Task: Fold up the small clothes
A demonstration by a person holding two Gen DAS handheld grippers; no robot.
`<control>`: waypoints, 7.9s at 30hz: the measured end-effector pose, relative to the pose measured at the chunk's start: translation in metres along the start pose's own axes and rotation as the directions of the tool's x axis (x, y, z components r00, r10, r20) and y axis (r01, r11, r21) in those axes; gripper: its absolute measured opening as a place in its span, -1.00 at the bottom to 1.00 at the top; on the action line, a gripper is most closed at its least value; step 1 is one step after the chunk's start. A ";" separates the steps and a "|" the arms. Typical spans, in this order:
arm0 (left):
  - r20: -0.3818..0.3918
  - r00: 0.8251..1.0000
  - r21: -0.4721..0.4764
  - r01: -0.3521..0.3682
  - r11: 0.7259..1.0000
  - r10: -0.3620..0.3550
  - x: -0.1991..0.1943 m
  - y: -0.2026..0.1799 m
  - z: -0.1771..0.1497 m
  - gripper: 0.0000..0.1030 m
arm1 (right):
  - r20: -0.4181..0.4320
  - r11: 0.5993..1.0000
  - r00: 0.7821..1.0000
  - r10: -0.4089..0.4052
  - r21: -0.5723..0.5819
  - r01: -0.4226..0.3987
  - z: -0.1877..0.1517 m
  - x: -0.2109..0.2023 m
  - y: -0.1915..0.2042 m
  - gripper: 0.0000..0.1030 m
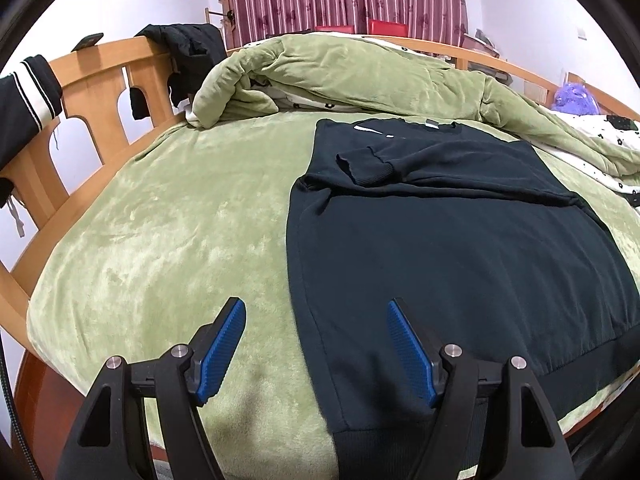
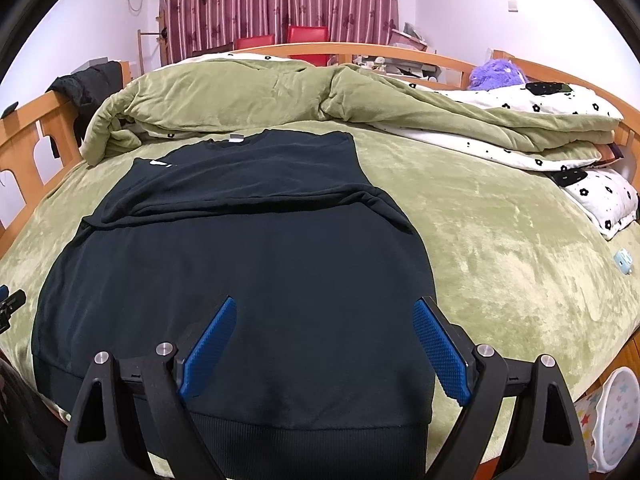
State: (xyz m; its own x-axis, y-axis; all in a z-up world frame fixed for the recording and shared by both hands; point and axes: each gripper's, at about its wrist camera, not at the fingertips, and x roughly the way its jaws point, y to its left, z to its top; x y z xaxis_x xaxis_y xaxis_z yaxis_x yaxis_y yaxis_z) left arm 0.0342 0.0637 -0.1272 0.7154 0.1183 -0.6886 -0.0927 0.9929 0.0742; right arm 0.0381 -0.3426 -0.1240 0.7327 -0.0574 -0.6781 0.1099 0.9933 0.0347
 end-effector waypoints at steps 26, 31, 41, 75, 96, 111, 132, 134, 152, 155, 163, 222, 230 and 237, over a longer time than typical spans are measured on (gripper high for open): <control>-0.188 0.960 -0.134 0.183 0.974 -0.207 0.042 0.007 -0.049 0.37 | -0.204 0.998 0.979 -0.021 0.060 0.034 -0.048 0.041 -0.049 0.17; -0.196 0.953 -0.153 0.205 0.967 -0.233 0.048 0.008 -0.050 0.37 | -0.251 0.994 0.968 0.016 0.106 0.011 -0.061 0.049 -0.061 0.17; -0.177 0.956 -0.122 0.215 0.969 -0.234 0.050 -0.003 -0.044 -0.40 | -0.261 0.994 0.965 0.035 0.106 -0.007 -0.054 0.062 -0.057 -0.28; 0.100 0.969 -0.073 0.233 0.970 -0.225 0.108 -0.027 0.169 -0.83 | 0.101 0.956 0.979 0.177 0.218 -0.195 0.149 0.103 -0.052 -0.79; 0.019 0.985 -0.031 0.173 0.984 -0.172 0.205 -0.031 0.184 -0.81 | 0.044 0.986 0.995 0.092 0.137 -0.097 0.179 0.258 -0.027 -0.79; -0.013 0.994 -0.037 0.110 0.993 -0.111 0.200 -0.034 0.167 0.21 | -0.032 1.000 0.999 -0.011 0.013 0.012 0.159 0.245 -0.022 0.30; 0.020 0.995 0.038 0.096 0.995 -0.097 0.116 -0.050 0.126 0.34 | -0.016 0.996 1.000 0.000 -0.091 -0.002 0.112 0.142 0.017 0.39; 0.027 0.995 0.039 0.092 0.995 -0.093 0.109 -0.049 0.123 0.34 | -0.006 0.996 1.000 0.001 -0.087 -0.001 0.110 0.134 0.021 0.39; -0.012 0.999 -0.051 0.031 0.998 -0.032 0.085 -0.035 0.093 0.65 | -0.042 0.999 0.998 -0.048 -0.015 0.047 0.077 0.099 0.024 0.68; -0.033 0.999 -0.058 0.008 0.998 -0.010 0.084 -0.032 0.093 0.65 | -0.048 0.999 0.998 -0.044 -0.026 0.043 0.074 0.101 0.020 0.68; -0.050 0.996 -0.041 -0.078 0.996 0.076 0.076 -0.025 0.088 0.67 | -0.066 0.999 0.997 -0.044 -0.030 0.043 0.077 0.103 0.013 0.68; -0.100 0.991 -0.106 0.076 0.991 -0.087 0.192 -0.034 0.108 -0.72 | -0.136 0.990 0.986 0.097 0.111 -0.082 0.089 0.229 -0.015 -0.74; -0.034 0.999 -0.099 0.032 0.995 -0.035 0.154 -0.037 0.095 -0.85 | -0.087 0.978 0.984 0.155 0.158 -0.140 0.077 0.191 -0.023 -0.80; -0.053 0.997 -0.116 0.050 0.992 -0.056 0.114 -0.025 0.062 -0.86 | -0.100 0.981 0.984 0.146 0.145 -0.130 0.050 0.151 -0.023 -0.80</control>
State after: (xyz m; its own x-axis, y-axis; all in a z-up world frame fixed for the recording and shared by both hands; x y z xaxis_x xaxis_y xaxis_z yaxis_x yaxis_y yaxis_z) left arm 0.1614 0.0529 -0.1627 0.6820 0.0615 -0.7288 -0.1368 0.9896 -0.0445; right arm 0.1798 -0.3787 -0.1909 0.6699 0.0981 -0.7359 0.1094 0.9674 0.2286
